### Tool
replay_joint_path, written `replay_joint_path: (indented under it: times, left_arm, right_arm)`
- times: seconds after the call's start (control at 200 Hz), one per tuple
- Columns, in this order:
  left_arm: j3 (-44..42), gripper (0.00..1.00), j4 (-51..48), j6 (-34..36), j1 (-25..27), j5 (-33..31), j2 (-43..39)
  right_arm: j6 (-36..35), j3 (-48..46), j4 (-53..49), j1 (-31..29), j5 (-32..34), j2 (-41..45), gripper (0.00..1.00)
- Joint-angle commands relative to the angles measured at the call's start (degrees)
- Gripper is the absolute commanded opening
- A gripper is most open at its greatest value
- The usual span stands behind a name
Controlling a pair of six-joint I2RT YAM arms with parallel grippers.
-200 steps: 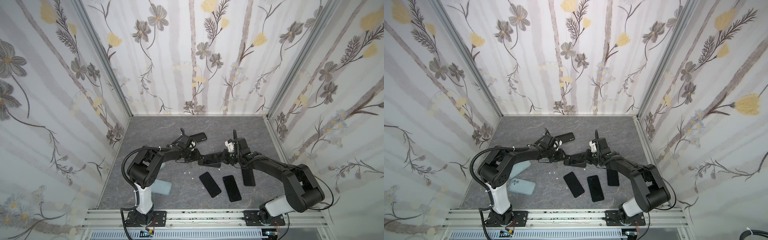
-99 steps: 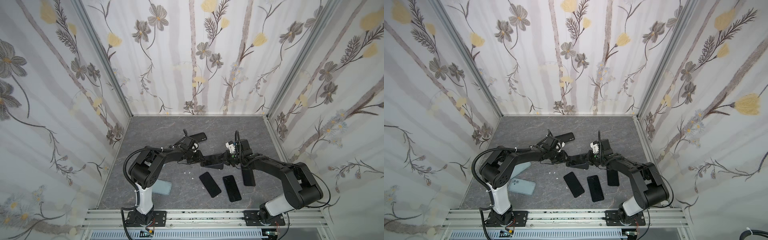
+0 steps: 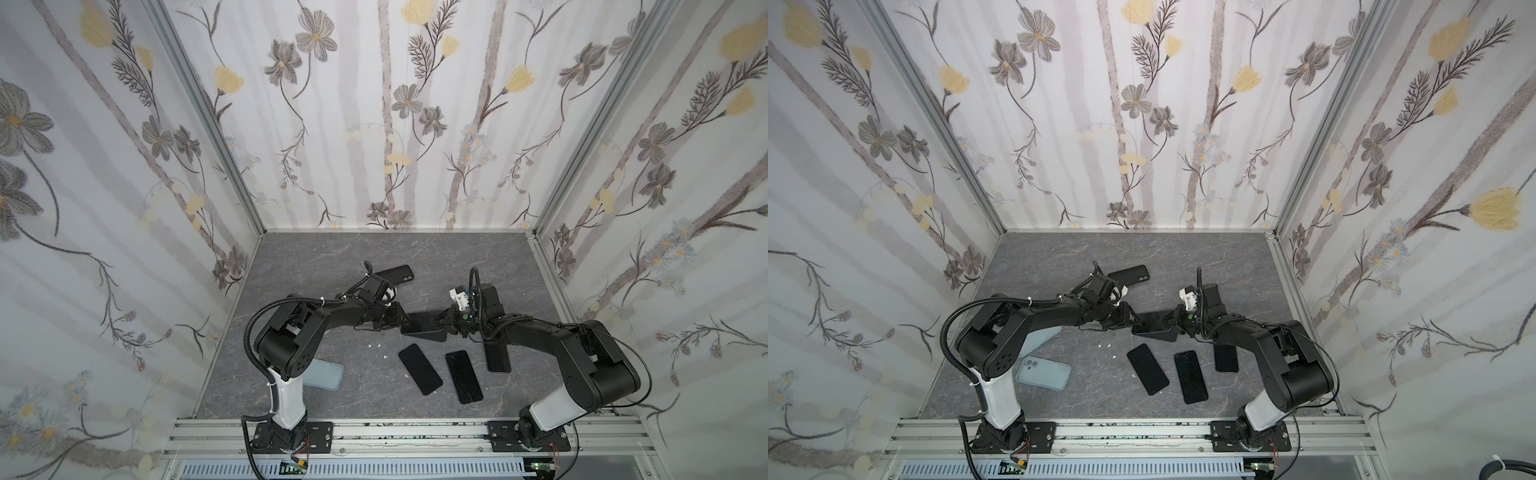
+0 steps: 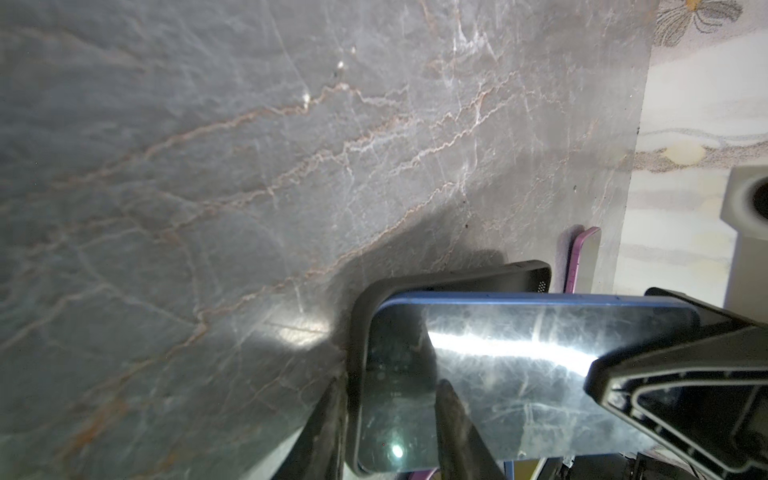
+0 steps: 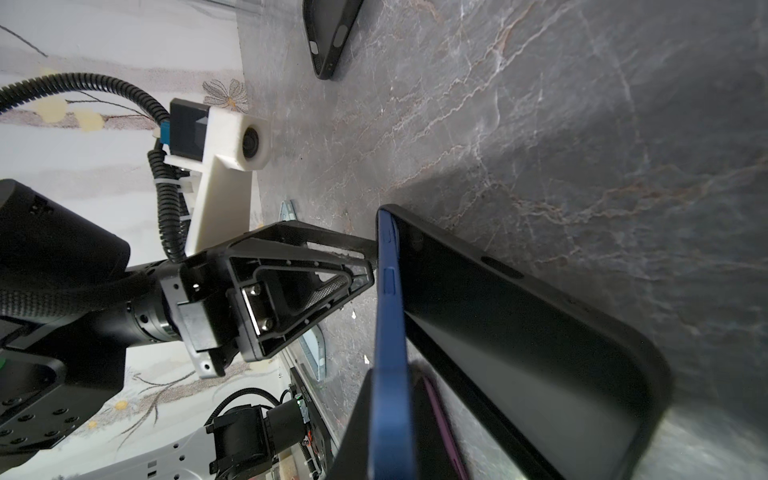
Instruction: Put the phone into the phone case
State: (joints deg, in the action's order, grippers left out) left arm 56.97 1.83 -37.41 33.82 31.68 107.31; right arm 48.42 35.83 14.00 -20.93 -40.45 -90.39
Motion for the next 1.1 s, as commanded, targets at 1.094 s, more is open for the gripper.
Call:
replay_joint_path:
  times: [1.094]
  left_arm:
    - [2.0,0.32,-3.4,3.3,-1.1,-5.7,1.9]
  right_arm:
    - [-4.0,3.8,-13.7,0.1,12.4,-3.5,0.20]
